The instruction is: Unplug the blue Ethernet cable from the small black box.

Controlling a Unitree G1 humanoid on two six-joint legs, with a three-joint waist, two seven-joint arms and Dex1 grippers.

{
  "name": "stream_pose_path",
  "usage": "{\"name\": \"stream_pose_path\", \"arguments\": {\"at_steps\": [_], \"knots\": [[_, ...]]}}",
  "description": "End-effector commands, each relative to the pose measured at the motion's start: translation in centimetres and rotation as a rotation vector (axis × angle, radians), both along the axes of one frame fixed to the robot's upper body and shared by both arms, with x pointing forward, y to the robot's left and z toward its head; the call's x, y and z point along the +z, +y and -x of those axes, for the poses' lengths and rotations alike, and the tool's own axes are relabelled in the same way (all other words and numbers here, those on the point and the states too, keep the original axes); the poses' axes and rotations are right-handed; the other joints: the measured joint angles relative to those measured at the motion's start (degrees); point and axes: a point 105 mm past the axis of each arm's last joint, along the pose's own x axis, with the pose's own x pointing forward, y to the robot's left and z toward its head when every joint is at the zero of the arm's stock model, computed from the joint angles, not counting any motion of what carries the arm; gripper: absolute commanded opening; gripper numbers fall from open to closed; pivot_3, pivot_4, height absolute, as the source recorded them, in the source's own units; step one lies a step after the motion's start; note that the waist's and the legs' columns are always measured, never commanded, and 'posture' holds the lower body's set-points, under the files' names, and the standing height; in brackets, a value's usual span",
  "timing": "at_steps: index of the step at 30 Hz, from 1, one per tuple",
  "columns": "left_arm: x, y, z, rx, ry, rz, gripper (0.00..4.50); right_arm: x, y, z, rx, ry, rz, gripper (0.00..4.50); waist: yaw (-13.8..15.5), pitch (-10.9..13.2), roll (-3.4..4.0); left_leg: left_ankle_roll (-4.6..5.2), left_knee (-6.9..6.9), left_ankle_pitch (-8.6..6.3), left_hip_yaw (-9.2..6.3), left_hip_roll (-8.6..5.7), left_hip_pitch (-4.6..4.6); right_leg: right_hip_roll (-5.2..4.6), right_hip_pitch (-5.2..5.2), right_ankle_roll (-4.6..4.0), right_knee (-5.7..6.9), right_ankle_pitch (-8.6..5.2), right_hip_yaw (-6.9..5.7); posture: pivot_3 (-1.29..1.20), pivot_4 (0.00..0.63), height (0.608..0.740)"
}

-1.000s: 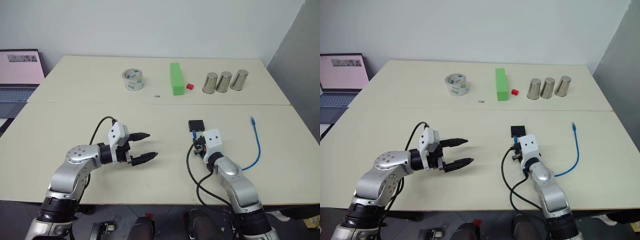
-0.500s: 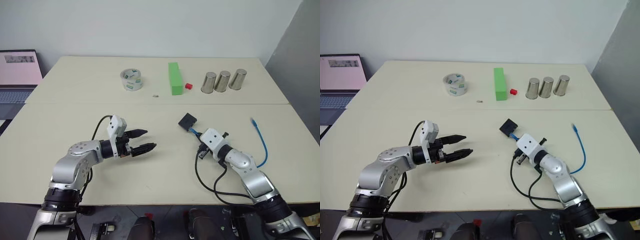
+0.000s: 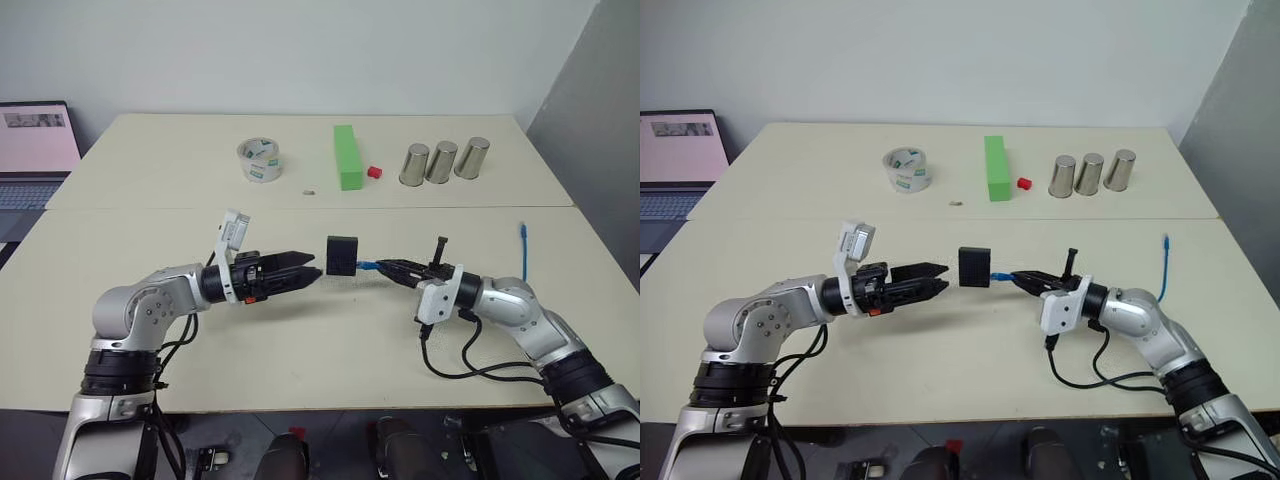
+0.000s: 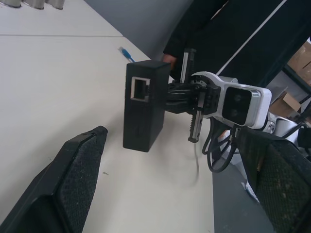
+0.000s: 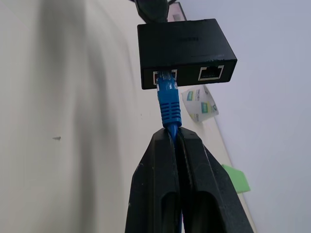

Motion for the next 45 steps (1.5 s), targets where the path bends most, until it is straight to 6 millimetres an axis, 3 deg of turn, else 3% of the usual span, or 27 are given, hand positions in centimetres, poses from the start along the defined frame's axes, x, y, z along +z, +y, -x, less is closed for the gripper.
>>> {"name": "stream_pose_path", "arguments": {"at_steps": [1, 8, 19, 25, 28, 33, 37, 40, 45], "knots": [[0.8, -0.7, 0.5, -0.044, -0.033, 0.003, 4.50, 2.0, 0.4, 0.5, 0.065, -0.068, -0.033, 0.04, 0.00, 0.00, 0.00, 0.00, 0.00, 0.00, -0.01, 0.00, 0.00, 0.00, 0.00, 0.00, 0.01, 0.00, -0.01, 0.00, 0.150, 0.740], [1.0, -1.4, 0.4, -0.062, -0.033, 0.030, 4.50, 2.4, 0.9, 0.8, 0.103, -0.083, -0.028, 0.04, 0.07, 0.00, 0.00, -0.01, 0.01, 0.01, -0.02, 0.00, 0.01, 0.00, 0.00, -0.01, 0.02, 0.00, -0.01, 0.00, 0.150, 0.740], [0.4, -1.7, 0.6, -0.097, -0.058, 0.000, 2.42, 2.5, 1.6, 1.1, 0.134, -0.091, -0.023, 0.00, 0.07, 0.00, 0.00, -0.02, 0.02, 0.01, -0.01, 0.00, 0.01, 0.00, 0.01, -0.01, 0.03, 0.01, 0.00, 0.00, 0.150, 0.740], [-0.2, -1.9, 0.4, -0.086, -0.072, -0.028, 0.90, 2.7, 2.0, 1.4, 0.149, -0.104, -0.025, 0.00, 0.09, 0.00, 0.00, -0.02, 0.02, 0.01, -0.01, 0.00, 0.01, 0.00, 0.01, -0.02, 0.02, 0.01, 0.00, 0.00, 0.150, 0.740], [-0.5, -1.9, 0.2, -0.073, -0.081, -0.040, 0.79, 2.3, 2.0, 1.4, 0.151, -0.096, 0.011, 0.00, 0.10, 0.00, 0.00, -0.02, 0.02, 0.01, -0.01, 0.00, 0.01, 0.00, 0.00, -0.02, 0.02, 0.01, 0.00, 0.00, 0.150, 0.740], [-0.8, -1.5, 0.0, -0.073, -0.097, -0.060, 0.79, 1.6, 2.0, 2.0, 0.183, -0.067, 0.087, 1.12, 0.07, 0.00, 0.00, -0.02, 0.02, 0.01, -0.01, 0.00, 0.01, 0.00, 0.01, -0.02, 0.03, 0.01, 0.00, 0.00, 0.150, 0.740], [-0.9, -1.4, 0.1, -0.093, -0.116, -0.076, 0.79, 1.5, 1.5, 2.8, 0.178, 0.100, 0.138, 2.04, 0.12, 0.00, 0.00, -0.01, 0.01, 0.01, -0.03, 0.00, 0.01, 0.00, 0.01, -0.02, 0.02, 0.01, -0.01, 0.00, 0.150, 0.740], [-1.1, -1.3, 0.4, -0.131, -0.139, -0.106, 0.79, 2.6, 1.4, 4.0, 0.148, 0.370, 0.056, 2.62, 0.34, 0.00, 0.00, -0.01, 0.02, 0.01, -0.06, -0.01, -0.01, -0.01, 0.02, -0.02, 0.01, 0.01, -0.02, 0.00, 0.150, 0.740], [-0.8, -1.7, 0.7, -0.200, -0.185, -0.106, 0.79, 4.3, 1.6, 5.3, 0.094, 0.963, -0.217, 2.66, 0.60, 0.00, 0.00, -0.01, 0.05, 0.01, -0.18, 0.01, -0.03, -0.02, 0.05, -0.05, 0.02, -0.01, -0.09, 0.00, 0.150, 0.740]]}}
